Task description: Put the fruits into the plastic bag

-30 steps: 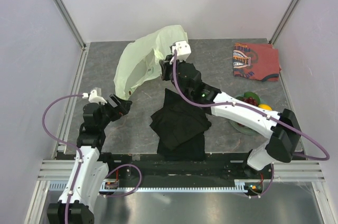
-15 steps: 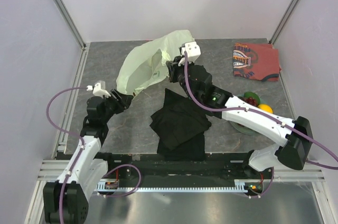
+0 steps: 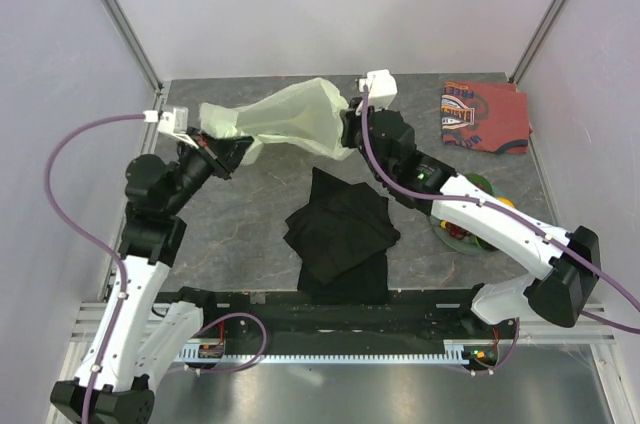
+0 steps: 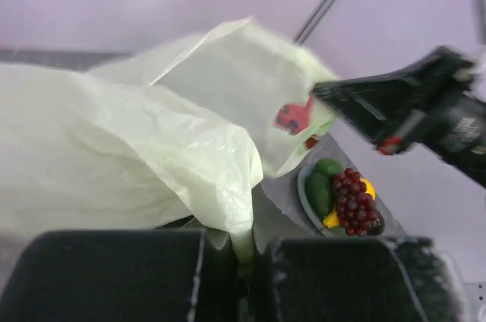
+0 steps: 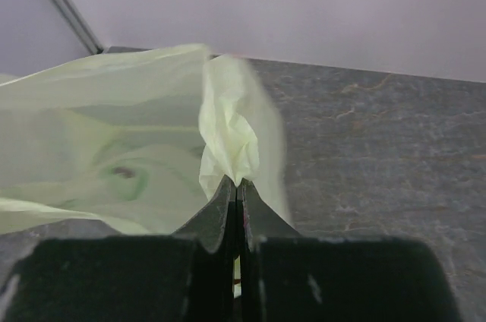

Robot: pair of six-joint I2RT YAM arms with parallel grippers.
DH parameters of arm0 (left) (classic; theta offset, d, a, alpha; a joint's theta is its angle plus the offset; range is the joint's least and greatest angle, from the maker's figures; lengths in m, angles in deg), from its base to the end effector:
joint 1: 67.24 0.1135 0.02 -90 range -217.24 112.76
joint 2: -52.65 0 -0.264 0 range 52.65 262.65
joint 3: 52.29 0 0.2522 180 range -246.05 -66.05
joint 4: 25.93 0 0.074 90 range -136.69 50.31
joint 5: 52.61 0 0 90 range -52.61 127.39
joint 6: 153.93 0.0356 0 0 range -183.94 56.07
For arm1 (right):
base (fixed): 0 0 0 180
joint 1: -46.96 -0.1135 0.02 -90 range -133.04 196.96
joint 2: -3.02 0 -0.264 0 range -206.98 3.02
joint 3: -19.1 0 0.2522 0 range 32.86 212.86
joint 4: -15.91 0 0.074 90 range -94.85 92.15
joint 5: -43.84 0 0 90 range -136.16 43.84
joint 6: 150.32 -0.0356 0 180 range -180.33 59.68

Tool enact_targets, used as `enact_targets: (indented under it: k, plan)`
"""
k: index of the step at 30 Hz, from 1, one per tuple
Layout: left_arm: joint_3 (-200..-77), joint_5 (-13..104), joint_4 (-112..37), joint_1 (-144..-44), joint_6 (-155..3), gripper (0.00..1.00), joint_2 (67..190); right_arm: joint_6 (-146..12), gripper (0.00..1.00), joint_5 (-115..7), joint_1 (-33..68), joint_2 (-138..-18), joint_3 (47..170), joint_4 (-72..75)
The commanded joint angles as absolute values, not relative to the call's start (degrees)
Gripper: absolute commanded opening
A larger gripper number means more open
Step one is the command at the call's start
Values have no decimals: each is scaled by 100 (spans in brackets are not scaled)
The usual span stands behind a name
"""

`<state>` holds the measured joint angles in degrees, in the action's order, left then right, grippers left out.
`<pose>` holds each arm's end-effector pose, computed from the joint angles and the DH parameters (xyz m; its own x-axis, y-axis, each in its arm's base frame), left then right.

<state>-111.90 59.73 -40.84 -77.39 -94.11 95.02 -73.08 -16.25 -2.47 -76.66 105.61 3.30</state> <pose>0.1676 -0.0437 0.3705 -0.2353 -0.4303 -0.8715 0.4842 0.7256 -0.4889 0.2264 0.2372 0.3927 -0.1380 0.1331 -0.9814 -0.3130 0.9343 0.1708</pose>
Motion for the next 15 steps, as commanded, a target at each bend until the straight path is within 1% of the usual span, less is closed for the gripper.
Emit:
enact_targets:
  k: [1, 5, 6, 10, 13, 15]
  plan:
    - [-11958, 6849, -4777, -7761, -8670, 2, 9799, -7219, 0, -1513, 169, -7502, 10915, -118]
    - [-12133, 7805, -4935, -7761, -8460, 2, 10537, -7351, 0, -1592, 608, -7651, 10898, -295]
    - [-12195, 7947, -5075, -7761, -8407, 2, 10800, -7403, 0, -1705, 783, -7721, 10906, -330]
    - [-12037, 8177, -5208, -7752, -8301, 1, 11013, -7421, 0, -1935, 978, -7845, 10915, -392]
    - [-11958, 8204, -5226, -7752, -8239, 2, 10926, -7360, 5, -2040, 996, -7959, 10994, -383]
    - [-11932, 8186, -5234, -7752, -8213, 2, 10864, -7360, 12, -2102, 996, -8064, 11047, -392]
